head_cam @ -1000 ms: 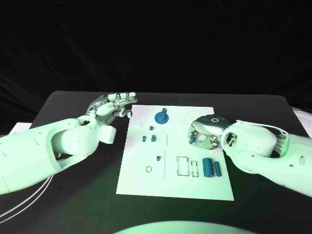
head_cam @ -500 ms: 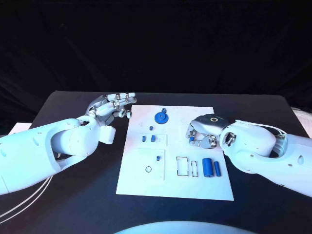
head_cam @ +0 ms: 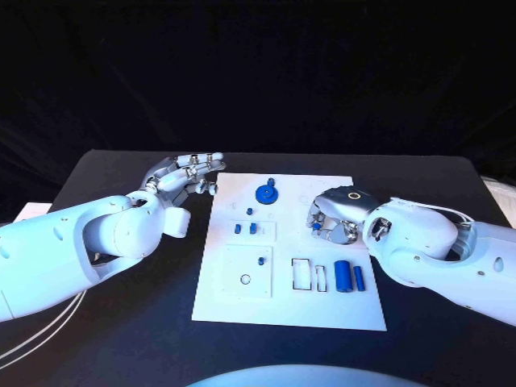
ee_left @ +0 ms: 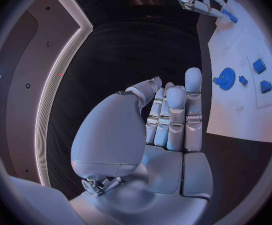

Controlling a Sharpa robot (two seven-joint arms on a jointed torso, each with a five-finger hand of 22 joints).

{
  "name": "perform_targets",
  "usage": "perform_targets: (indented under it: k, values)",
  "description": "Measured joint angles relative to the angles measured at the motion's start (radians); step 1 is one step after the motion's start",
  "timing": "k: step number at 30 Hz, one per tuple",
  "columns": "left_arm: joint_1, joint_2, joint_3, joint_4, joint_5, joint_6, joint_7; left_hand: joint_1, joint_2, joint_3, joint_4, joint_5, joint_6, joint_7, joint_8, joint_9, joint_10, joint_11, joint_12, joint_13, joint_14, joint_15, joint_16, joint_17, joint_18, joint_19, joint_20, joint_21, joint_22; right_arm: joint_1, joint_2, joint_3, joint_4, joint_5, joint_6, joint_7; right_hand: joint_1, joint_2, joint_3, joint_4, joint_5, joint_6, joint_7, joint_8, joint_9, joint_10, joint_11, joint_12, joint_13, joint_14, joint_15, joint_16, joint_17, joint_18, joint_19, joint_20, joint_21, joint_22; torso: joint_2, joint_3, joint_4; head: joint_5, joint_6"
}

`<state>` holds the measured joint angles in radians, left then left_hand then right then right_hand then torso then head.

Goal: Assemble the parts on the task board

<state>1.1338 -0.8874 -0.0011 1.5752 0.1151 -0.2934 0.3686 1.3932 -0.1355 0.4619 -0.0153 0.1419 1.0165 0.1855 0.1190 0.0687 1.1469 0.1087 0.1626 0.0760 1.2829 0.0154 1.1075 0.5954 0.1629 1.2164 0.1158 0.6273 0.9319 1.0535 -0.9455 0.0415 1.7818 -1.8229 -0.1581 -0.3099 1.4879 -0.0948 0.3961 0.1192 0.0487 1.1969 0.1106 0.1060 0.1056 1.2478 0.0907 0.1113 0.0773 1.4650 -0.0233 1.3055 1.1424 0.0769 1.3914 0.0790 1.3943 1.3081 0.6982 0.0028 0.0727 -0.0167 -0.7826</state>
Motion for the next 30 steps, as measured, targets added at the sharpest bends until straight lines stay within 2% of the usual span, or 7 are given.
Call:
perform_targets:
  k: [6,13,19,24,30]
  values:
    - [0.0,-0.001,0.0,-0.001,0.0,0.0,-0.001,0.0,0.0,0.0,0.0,0.0,0.0,0.0,0.0,0.0,0.0,0.0,0.0,0.0,0.0,0.0,0.0,0.0,0.0,0.0,0.0,0.0,0.0,0.004,-0.013,0.005,0.035,0.007,-0.033,0.002,0.004,-0.004,0.004,-0.001,0.0,0.001,-0.001,0.001,0.007,0.003,0.004,-0.009,0.001,0.0,0.0,0.0,0.0,0.0,0.0,0.0,0.0,0.0,0.0,-0.0005,0.0001,0.0,-0.002]
    - [0.0,-0.002,0.0,-0.001,0.0,0.001,-0.002,0.0,0.0,0.0,0.0,0.0,0.0,0.0,0.0,0.0,0.0,0.0,0.0,0.0,0.0,0.0,0.0,0.0,0.0,0.0,0.0,0.0,0.0,0.025,-0.034,0.015,0.107,0.029,-0.068,0.008,0.004,-0.004,0.01,-0.008,0.0,0.0,0.0,0.001,0.007,0.003,0.004,-0.02,0.0,0.0,0.0,0.0,0.002,0.0,0.0,0.0,0.004,0.0,-0.001,-0.0005,-0.0001,0.006,-0.004]
    - [0.0,-0.001,0.0,-0.002,0.0,0.001,-0.002,0.0,0.0,0.0,0.0,0.0,0.0,0.0,0.0,0.0,0.0,0.0,0.004,0.0,-0.003,0.004,0.0,-0.001,0.0,0.0,0.0,0.0,-0.001,0.027,-0.005,0.017,0.159,0.053,-0.092,0.019,0.004,-0.004,0.017,-0.014,0.0,-0.003,0.003,0.001,0.009,0.003,0.004,-0.023,-0.002,0.0,0.0,0.004,0.002,0.0,0.0,0.0,0.004,0.0,-0.001,-0.0012,0.0006,0.015,-0.006]
    - [0.0,0.002,-0.001,-0.002,0.0,0.002,-0.003,0.0,0.0,0.0,0.0,0.0,0.0,0.0,0.0,0.0,0.0,0.0,0.004,0.0,-0.003,0.004,0.0,-0.001,0.0,0.0,0.0,0.0,-0.001,0.003,0.066,0.014,0.171,0.066,-0.104,0.036,0.004,-0.004,0.019,-0.012,-0.001,-0.005,0.004,0.0,0.01,0.003,0.004,-0.026,-0.003,0.0,0.0,0.004,0.002,0.0,0.0,0.0,0.004,0.0,0.0,-0.0016,0.0007,0.031,-0.012]
    - [0.0,0.008,-0.001,-0.001,0.0,0.003,-0.003,0.0,0.0,0.0,0.0,0.0,0.0,0.0,0.0,0.0,0.0,0.0,0.004,0.0,-0.003,0.004,0.0,-0.001,0.0,0.0,0.0,0.0,-0.001,-0.039,0.143,-0.004,0.139,0.067,-0.103,0.061,0.004,-0.004,0.02,-0.012,0.0,-0.006,0.006,-0.003,0.012,0.003,0.004,-0.028,-0.004,0.0,0.0,0.004,0.002,0.0,0.0,0.0,0.004,0.0,0.0,-0.0024,0.0035,0.045,-0.017]
